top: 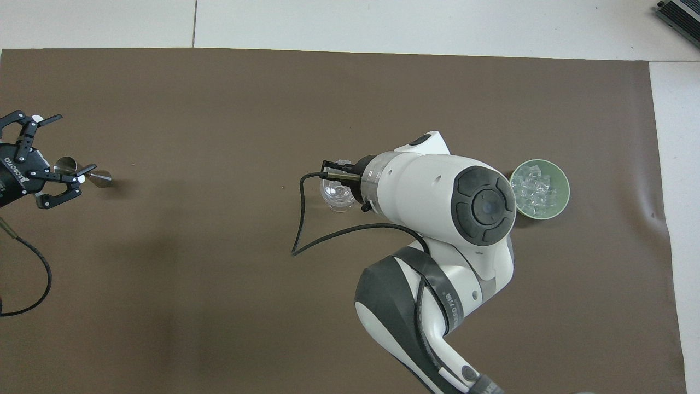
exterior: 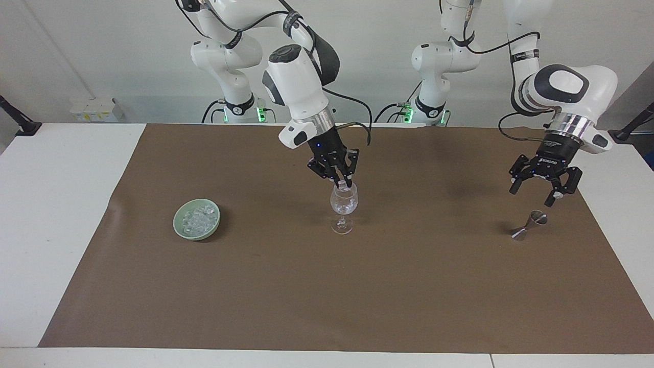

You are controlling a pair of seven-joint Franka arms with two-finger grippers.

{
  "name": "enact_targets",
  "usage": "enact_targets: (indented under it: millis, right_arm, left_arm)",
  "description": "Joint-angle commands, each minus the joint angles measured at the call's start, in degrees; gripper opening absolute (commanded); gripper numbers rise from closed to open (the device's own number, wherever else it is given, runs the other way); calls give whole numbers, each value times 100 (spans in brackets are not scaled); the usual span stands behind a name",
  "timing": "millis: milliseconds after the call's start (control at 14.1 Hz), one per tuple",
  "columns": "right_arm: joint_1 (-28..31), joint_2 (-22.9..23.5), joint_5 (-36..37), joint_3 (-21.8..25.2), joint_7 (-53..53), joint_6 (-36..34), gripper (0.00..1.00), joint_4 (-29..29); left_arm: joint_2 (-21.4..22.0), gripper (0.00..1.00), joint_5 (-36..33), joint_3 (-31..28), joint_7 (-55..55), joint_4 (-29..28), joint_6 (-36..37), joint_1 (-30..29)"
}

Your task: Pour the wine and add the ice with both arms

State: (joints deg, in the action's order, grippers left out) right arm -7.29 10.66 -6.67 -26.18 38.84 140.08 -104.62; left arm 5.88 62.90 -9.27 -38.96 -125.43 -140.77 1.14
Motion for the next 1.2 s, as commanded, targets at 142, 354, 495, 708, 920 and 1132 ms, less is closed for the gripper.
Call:
enact_targets:
  millis: [142, 354, 495, 708, 920, 1132]
  right_arm:
    - [-26, 15, -10, -19, -52, 54, 23, -32]
    - [-26, 24, -10, -28, -79, 72, 32, -23]
    - [-26, 42, -19, -28, -88, 116, 34, -14]
    - [-26, 42, -19, -28, -79, 142, 35, -14]
    - [-26, 42, -19, -19, -61, 81, 63, 29]
    - [-27, 7, 7, 7, -35, 28, 100, 91]
  left_arm:
    - [115, 100, -1708, 83, -6, 273, 6, 185]
    - [98, 100, -3112, 145, 107, 624, 391, 185]
    - [89, 100, -3827, 180, 475, 818, 577, 194]
    - [63, 100, -4442, 233, 925, 1142, 1032, 229]
    - [-42, 100, -5470, 268, 1302, 1792, 1919, 343]
    - [-25, 100, -5771, 277, 1873, 2118, 2597, 396]
